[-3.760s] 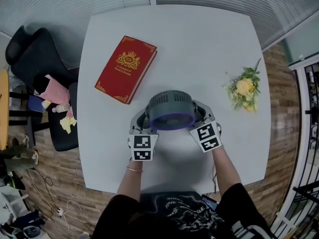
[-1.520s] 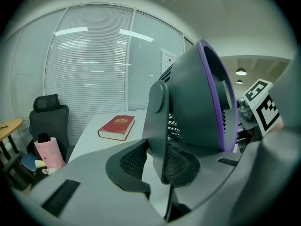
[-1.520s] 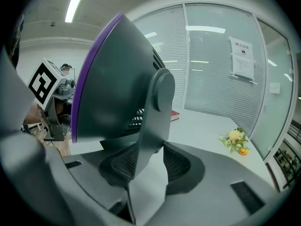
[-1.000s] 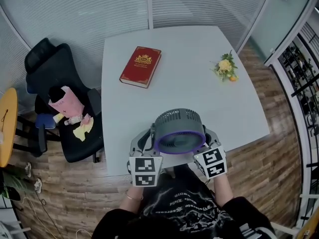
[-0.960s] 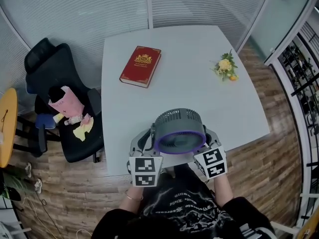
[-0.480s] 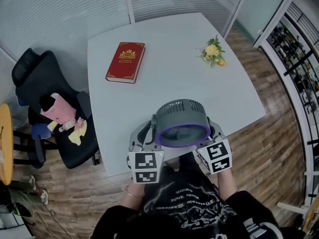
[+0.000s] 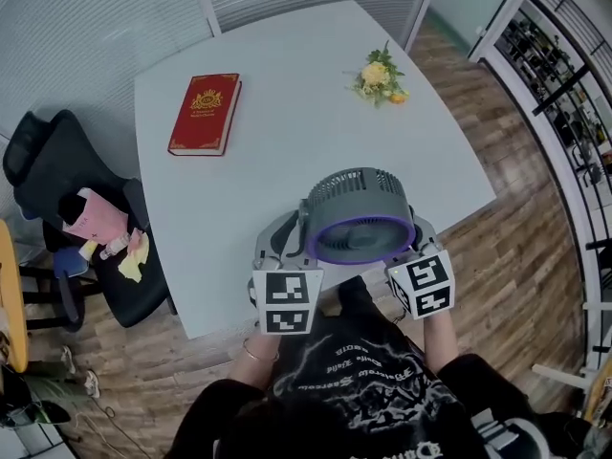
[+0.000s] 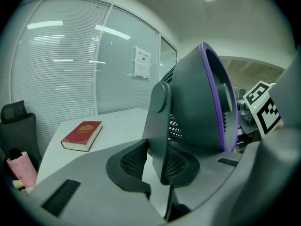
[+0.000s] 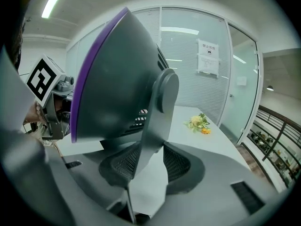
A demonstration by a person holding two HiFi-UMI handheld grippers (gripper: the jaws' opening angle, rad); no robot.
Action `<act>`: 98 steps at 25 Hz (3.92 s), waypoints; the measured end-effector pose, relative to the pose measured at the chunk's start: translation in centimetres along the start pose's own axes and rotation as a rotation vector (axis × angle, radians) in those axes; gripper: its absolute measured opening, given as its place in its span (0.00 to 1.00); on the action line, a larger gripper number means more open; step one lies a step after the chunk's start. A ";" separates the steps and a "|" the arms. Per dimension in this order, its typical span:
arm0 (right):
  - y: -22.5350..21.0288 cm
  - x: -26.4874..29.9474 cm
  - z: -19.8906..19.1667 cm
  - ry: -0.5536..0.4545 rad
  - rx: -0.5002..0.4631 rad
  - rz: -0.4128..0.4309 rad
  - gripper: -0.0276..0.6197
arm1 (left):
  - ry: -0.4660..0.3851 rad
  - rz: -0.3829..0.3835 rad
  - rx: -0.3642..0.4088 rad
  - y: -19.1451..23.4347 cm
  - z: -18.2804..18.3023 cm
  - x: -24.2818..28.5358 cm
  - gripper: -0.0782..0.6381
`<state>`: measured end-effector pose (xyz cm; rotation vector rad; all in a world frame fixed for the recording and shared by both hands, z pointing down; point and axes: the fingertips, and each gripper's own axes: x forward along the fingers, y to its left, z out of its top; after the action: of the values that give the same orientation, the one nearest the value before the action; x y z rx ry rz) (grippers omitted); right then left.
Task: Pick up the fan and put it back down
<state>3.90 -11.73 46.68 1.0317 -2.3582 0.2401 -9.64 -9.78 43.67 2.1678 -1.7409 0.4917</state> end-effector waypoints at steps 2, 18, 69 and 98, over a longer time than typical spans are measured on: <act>-1.5 -0.2 -0.6 -0.001 0.019 -0.009 0.28 | 0.003 -0.014 0.004 -1.2 0.3 1.2 0.21; -13.2 -0.2 -3.3 0.023 0.083 -0.085 0.27 | 0.026 -0.095 0.028 -8.5 2.9 11.1 0.21; -34.0 12.4 -13.2 0.108 0.238 -0.109 0.23 | 0.186 -0.166 -0.026 -15.6 -1.6 36.8 0.21; -34.5 12.9 -12.6 0.025 0.233 -0.170 0.37 | 0.178 -0.251 -0.017 -14.8 -2.2 37.0 0.41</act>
<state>26.86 -38.89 62.42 1.3226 -2.2424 0.4692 12.11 -37.79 61.99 2.2150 -1.3530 0.5815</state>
